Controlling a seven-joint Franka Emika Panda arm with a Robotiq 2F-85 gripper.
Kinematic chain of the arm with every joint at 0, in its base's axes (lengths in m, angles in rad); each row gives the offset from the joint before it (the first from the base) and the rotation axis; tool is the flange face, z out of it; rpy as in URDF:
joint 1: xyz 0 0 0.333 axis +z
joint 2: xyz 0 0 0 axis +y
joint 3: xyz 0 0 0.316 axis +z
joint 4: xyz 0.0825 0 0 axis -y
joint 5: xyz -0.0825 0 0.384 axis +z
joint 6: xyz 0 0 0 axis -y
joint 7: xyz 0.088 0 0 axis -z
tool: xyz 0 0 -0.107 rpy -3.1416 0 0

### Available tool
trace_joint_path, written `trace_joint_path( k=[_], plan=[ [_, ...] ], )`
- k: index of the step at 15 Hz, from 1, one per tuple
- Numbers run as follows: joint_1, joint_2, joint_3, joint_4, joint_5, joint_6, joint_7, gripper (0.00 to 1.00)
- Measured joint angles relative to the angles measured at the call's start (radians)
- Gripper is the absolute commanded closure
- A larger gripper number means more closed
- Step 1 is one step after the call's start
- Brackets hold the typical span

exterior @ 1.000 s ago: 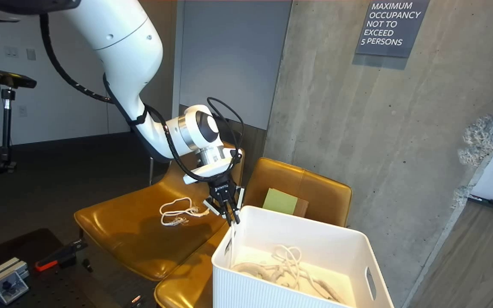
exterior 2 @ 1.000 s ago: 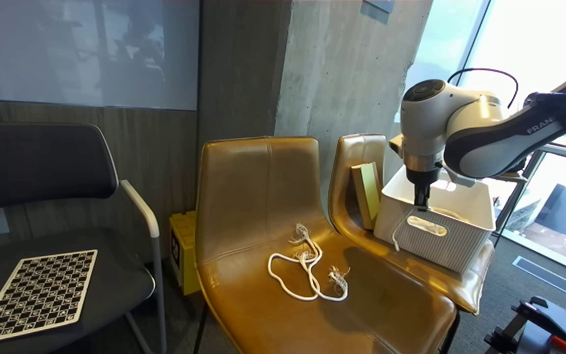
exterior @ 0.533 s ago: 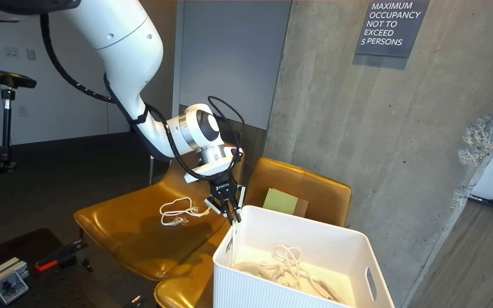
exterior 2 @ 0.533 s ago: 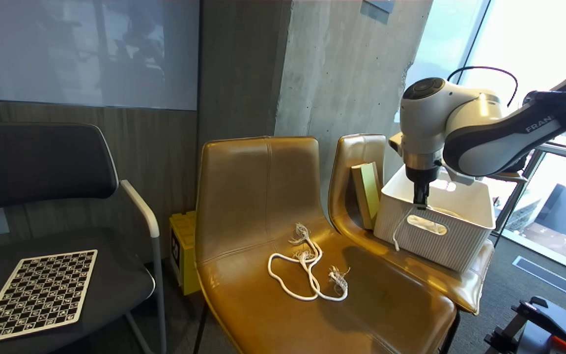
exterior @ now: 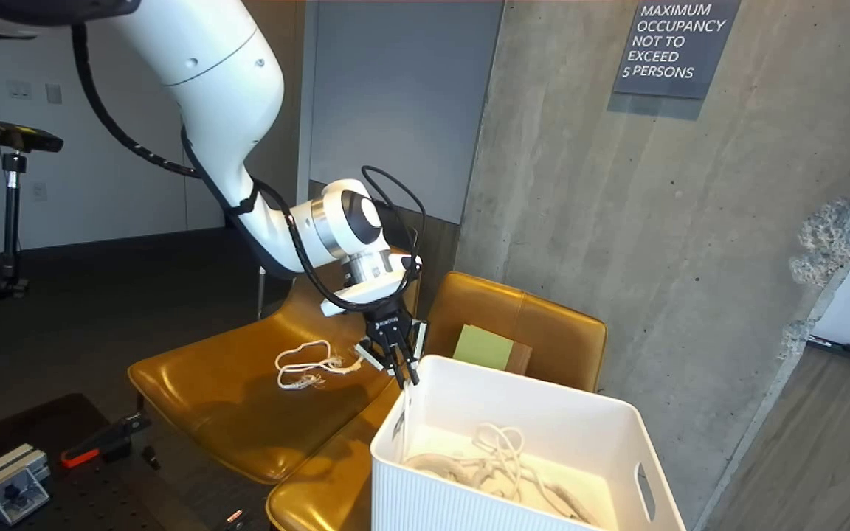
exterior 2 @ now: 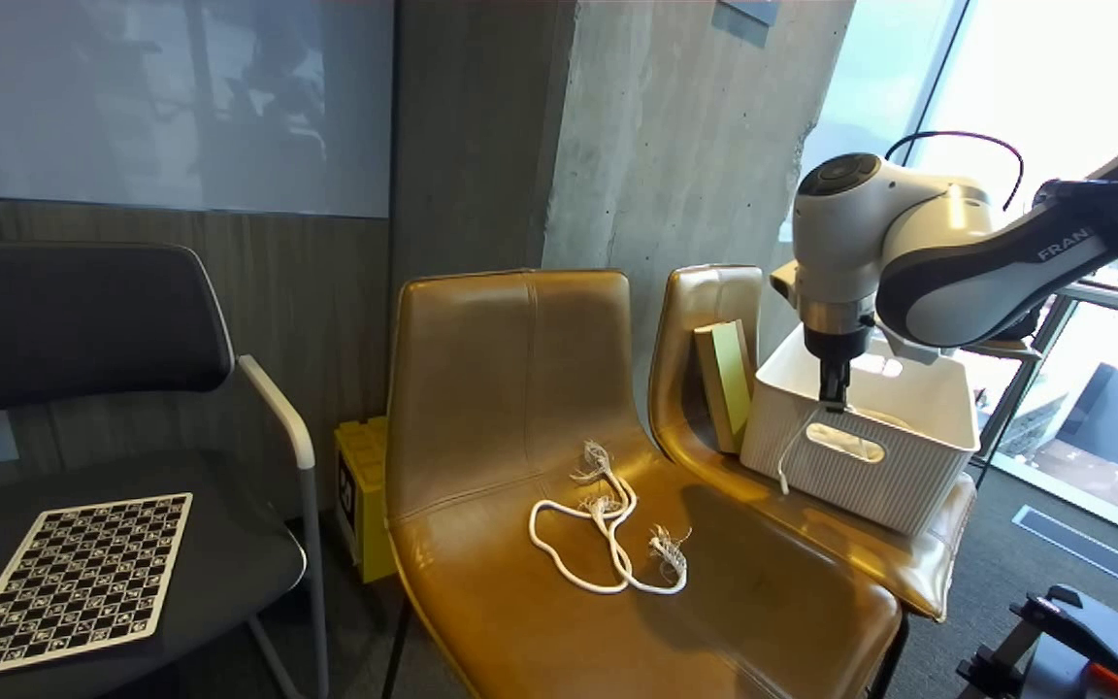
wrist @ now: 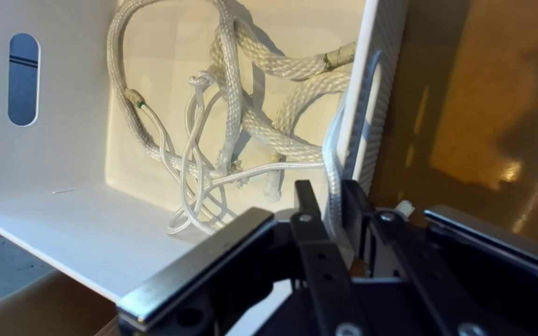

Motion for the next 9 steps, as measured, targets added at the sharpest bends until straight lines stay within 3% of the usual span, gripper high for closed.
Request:
trace_joint_path(
  k=[3,4,5,7,9],
  plan=[
    [-0.005,0.000,-0.004,0.001,0.000,0.000,-0.006,0.48],
    [-0.006,0.000,-0.005,0.001,0.000,0.000,-0.007,0.54],
    [-0.007,0.000,-0.006,0.001,0.000,0.000,-0.008,0.54],
    [-0.009,0.000,-0.007,0.001,0.000,0.000,-0.009,0.72],
    [-0.009,0.000,-0.007,0.001,0.000,0.000,-0.009,0.70]
  ],
)
